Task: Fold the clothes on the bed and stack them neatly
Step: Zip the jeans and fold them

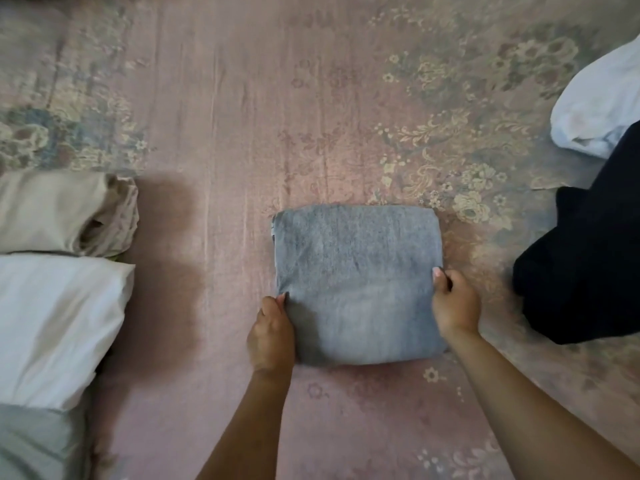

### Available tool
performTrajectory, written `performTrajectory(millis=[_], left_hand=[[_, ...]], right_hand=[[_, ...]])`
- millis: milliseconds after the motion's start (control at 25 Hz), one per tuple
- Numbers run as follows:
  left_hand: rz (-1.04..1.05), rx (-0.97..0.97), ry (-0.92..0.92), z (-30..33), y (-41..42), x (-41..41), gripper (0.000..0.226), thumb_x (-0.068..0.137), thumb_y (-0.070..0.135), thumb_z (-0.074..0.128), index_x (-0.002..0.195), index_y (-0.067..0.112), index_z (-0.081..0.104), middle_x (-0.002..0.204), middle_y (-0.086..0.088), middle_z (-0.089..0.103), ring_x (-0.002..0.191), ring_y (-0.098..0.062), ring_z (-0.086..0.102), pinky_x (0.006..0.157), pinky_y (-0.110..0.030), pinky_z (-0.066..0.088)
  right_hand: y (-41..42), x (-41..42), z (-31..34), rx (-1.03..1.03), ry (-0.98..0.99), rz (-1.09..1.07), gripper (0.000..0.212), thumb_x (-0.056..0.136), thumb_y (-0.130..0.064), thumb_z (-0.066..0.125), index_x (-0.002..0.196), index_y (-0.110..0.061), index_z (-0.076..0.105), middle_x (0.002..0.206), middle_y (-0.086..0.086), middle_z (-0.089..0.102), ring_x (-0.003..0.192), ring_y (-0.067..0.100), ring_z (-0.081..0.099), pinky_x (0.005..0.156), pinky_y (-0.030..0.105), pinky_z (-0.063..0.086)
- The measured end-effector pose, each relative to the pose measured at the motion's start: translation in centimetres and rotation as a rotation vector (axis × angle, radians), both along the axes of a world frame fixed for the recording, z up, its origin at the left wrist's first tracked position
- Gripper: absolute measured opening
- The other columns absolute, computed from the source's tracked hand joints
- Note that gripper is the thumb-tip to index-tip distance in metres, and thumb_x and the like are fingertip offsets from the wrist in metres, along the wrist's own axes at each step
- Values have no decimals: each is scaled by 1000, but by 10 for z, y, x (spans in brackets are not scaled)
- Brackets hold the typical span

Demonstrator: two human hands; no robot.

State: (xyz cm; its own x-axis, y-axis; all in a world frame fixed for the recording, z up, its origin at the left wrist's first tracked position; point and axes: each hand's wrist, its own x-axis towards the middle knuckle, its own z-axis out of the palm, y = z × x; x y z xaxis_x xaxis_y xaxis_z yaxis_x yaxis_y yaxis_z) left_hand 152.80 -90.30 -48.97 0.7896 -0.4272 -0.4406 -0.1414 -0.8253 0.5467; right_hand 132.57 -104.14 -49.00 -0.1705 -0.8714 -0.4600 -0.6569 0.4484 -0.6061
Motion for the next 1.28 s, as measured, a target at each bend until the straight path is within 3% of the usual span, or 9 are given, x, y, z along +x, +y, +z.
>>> performTrajectory(millis=[160, 320, 440, 520, 600, 760, 920, 1080, 1280], left_hand=[[-261, 75, -312, -2, 8, 4, 32, 109, 27, 34, 85, 11, 47, 94, -26, 68, 87, -45, 68, 75, -55, 55], [-910, -247, -788, -1, 33, -27, 63, 94, 52, 51, 133, 2, 51, 133, -29, 59, 125, -45, 54, 116, -55, 29], [-1228, -115, -804, -13, 37, -34, 111, 61, 80, 71, 146, 14, 42, 146, -20, 52, 134, -40, 49, 111, -66, 29], [-1264, 13, -788, -20, 33, -28, 114, 52, 72, 82, 145, 17, 46, 147, -19, 52, 134, -39, 51, 103, -70, 39], [-1251, -27, -968, -25, 29, -25, 79, 72, 41, 82, 140, 18, 52, 142, -17, 58, 129, -37, 57, 96, -67, 48], [-1278, -197, -1216, -21, 22, -21, 56, 79, 19, 75, 131, 21, 56, 126, -16, 68, 112, -34, 68, 84, -58, 58], [-1277, -50, -1053, -4, 24, -23, 65, 66, 21, 89, 126, 17, 64, 123, -18, 68, 110, -35, 69, 85, -56, 58], [-1273, 55, -959, -13, 31, -31, 82, 77, 58, 73, 140, 7, 57, 143, -25, 54, 131, -42, 54, 101, -66, 46], [-1362, -20, -1004, 5, -3, -31, 34, 67, 4, 77, 99, 3, 66, 93, -17, 75, 81, -31, 75, 60, -42, 62]], right_hand=[[14, 13, 2, -184, 258, 133, 33, 105, -22, 50, 119, 6, 60, 124, 31, 59, 115, 47, 54, 96, 52, 41], [55, 4, 12, -611, 370, 1044, 84, 95, -64, 44, 148, 2, 42, 152, 30, 39, 140, 45, 38, 123, 54, 9], [68, -21, 7, -521, 675, 1508, 112, 64, -88, 56, 143, -9, 53, 149, 18, 51, 137, 34, 49, 117, 53, 27], [61, -27, 3, -387, 780, 1516, 112, 61, -84, 63, 145, -12, 52, 151, 16, 50, 139, 31, 49, 112, 54, 39], [51, -28, -4, -458, 728, 1472, 90, 74, -55, 75, 148, -12, 48, 153, 20, 46, 141, 35, 46, 111, 56, 40], [50, -24, -6, -448, 751, 1511, 66, 94, 0, 50, 156, -2, 27, 160, 31, 24, 149, 47, 23, 117, 64, 24], [74, -16, 6, -439, 899, 1464, 55, 91, -8, 35, 143, -5, 52, 144, 28, 52, 135, 43, 50, 107, 59, 43], [68, -8, 2, -442, 823, 1328, 53, 92, -13, 50, 144, -10, 53, 144, 28, 52, 135, 42, 50, 105, 61, 45], [29, 7, 18, -280, 682, 1462, 39, 97, 0, 47, 136, 3, 53, 137, 30, 57, 127, 43, 58, 100, 51, 52]])
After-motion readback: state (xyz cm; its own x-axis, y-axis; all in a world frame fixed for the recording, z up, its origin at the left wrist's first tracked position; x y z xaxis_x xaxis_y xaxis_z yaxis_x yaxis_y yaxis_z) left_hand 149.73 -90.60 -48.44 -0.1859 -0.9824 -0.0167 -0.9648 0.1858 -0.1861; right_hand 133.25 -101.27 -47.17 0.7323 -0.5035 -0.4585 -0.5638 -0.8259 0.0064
